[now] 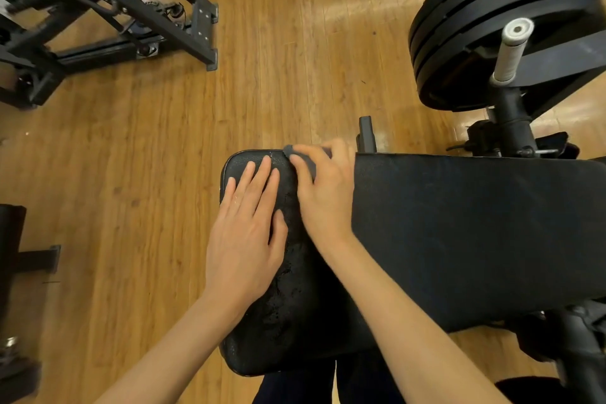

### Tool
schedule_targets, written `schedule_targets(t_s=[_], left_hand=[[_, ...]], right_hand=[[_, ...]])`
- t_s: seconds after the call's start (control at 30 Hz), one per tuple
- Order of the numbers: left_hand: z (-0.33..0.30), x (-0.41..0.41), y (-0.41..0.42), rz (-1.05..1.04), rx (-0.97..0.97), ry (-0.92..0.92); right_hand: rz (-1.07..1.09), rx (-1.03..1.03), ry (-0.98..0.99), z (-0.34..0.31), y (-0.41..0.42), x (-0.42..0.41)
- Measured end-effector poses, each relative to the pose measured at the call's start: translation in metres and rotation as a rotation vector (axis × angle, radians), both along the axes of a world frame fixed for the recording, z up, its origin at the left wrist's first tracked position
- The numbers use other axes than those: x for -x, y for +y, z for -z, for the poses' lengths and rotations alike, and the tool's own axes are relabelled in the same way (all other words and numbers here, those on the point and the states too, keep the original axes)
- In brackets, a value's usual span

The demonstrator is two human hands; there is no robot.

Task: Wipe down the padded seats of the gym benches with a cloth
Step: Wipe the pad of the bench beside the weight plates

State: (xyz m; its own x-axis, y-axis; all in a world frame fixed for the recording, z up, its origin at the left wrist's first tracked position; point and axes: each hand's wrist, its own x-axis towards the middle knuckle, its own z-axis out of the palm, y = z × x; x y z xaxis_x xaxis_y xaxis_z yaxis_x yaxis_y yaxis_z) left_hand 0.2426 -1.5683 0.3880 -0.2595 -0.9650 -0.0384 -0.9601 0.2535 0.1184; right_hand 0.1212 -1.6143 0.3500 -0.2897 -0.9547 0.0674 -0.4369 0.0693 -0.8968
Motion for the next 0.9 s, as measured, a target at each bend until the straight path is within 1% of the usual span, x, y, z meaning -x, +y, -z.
schedule_targets(t_s=[0.03, 0.07, 0.1, 0.17, 0.23, 0.3, 0.37, 0.4, 0.43, 0.5, 0.57, 0.6, 0.63, 0.73, 0.77, 0.83, 0.9], left_hand=[[0.0, 0.0, 0.0, 0.002, -0.002, 0.0], [0.0, 0.0, 0.0, 0.0, 0.0, 0.006], [0.0, 0.0, -0.001, -0.003, 0.002, 0.011], [0.0, 0.0, -0.001, -0.004, 0.006, 0.014], [0.001, 0.0, -0.001, -0.01, 0.011, 0.016], [0.001, 0.001, -0.001, -0.01, 0.007, 0.014], [0.001, 0.0, -0.001, -0.004, 0.0, 0.006], [0.001, 0.0, -0.001, -0.001, -0.003, 0.005], [0.0, 0.0, -0.001, -0.001, -0.003, 0.008], [0.0, 0.0, -0.001, -0.006, 0.0, 0.019], [0.0, 0.0, 0.0, -0.012, 0.001, 0.027], [0.0, 0.0, -0.001, -0.015, 0.001, 0.03], [0.0, 0.0, -0.001, -0.017, 0.001, 0.028], [0.001, 0.001, -0.001, -0.017, -0.005, 0.008], [0.0, 0.001, -0.001, -0.014, -0.009, 0.005], [-0.001, 0.001, -0.001, -0.013, -0.003, 0.015], [-0.001, 0.001, -0.001, -0.015, 0.014, 0.032]], right_hand=[[-0.049, 0.022, 0.036, 0.003, -0.002, 0.008], [-0.046, 0.028, 0.073, 0.01, -0.003, 0.023], [0.007, 0.002, 0.094, 0.02, -0.005, 0.044], [0.18, -0.111, 0.04, 0.033, -0.005, 0.078], [0.25, -0.159, 0.007, 0.03, -0.01, 0.069], [0.151, -0.112, 0.051, 0.015, -0.019, 0.028], [-0.041, -0.053, 0.065, 0.0, -0.027, 0.0], [-0.118, -0.05, 0.087, -0.001, -0.029, 0.003], [-0.148, -0.048, 0.122, 0.002, -0.031, 0.015], [-0.086, -0.1, 0.172, 0.019, -0.031, 0.055], [0.06, -0.217, 0.106, 0.027, -0.025, 0.084], [0.09, -0.255, 0.08, 0.027, -0.026, 0.081], [0.072, -0.251, 0.081, 0.023, -0.029, 0.067], [-0.159, -0.154, 0.079, 0.004, -0.04, 0.008], [-0.209, -0.12, 0.076, -0.001, -0.039, 0.0], [-0.222, -0.045, 0.102, 0.001, -0.033, 0.013], [-0.135, -0.002, 0.115, 0.012, -0.017, 0.038]])
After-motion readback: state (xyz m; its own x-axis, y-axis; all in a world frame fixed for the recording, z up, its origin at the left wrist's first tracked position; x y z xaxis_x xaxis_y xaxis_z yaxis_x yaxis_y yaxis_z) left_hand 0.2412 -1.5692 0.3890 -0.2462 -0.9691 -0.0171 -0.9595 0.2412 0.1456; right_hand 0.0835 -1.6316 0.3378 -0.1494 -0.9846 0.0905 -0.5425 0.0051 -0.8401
